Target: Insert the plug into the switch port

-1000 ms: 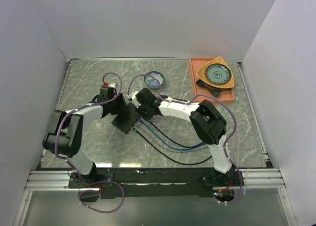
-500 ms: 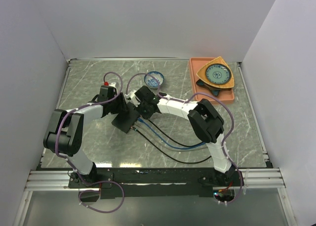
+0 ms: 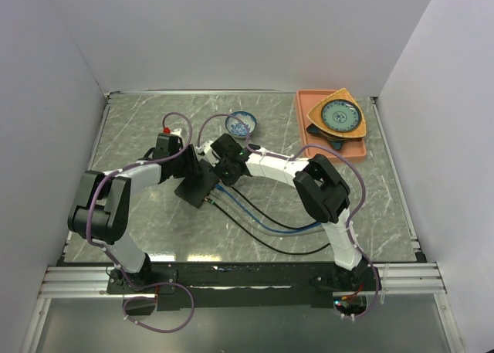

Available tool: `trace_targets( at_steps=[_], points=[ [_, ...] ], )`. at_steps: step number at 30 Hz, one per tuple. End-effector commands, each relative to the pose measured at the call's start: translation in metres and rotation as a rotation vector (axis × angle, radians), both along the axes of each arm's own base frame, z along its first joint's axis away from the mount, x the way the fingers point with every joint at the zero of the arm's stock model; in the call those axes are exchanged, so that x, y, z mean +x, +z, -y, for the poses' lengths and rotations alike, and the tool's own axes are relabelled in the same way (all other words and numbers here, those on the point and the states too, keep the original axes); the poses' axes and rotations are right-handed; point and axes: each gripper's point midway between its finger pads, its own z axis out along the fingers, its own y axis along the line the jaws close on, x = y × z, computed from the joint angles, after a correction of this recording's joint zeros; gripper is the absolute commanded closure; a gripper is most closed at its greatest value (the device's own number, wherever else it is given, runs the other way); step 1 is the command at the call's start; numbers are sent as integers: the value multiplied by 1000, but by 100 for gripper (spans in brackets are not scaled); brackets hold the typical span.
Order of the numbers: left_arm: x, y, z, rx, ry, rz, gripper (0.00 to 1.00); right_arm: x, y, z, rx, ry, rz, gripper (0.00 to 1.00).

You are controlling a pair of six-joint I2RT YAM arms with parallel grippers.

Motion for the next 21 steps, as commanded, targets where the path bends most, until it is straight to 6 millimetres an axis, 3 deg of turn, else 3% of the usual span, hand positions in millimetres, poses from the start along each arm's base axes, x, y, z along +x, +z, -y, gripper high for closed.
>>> trace_targets(
  at_steps=[1,6,10,14,15,17,18,19,21],
  points=[
    [-24,10,39,-109,-101,-57,43,19,65,-62,283,39,162,83],
    [-20,18,25,-75,-19,-32,39,18,61,-37,220,-39,179,69],
    [-20,21,3,-10,91,-40,37,15,53,-12,151,-129,182,47],
    [-18,30,-13,13,171,-10,29,6,59,4,166,-162,194,27],
    [-19,36,-16,11,190,10,25,4,71,5,187,-166,208,23],
    [-18,45,-19,4,207,44,20,-2,74,13,203,-183,207,10],
    [-20,57,-19,-14,213,73,14,-4,92,14,239,-185,225,6],
    [-22,62,-19,-23,217,87,10,-9,91,17,248,-188,215,1],
    [-23,83,-24,-38,234,168,2,-17,107,23,284,-186,228,1]
  ],
)
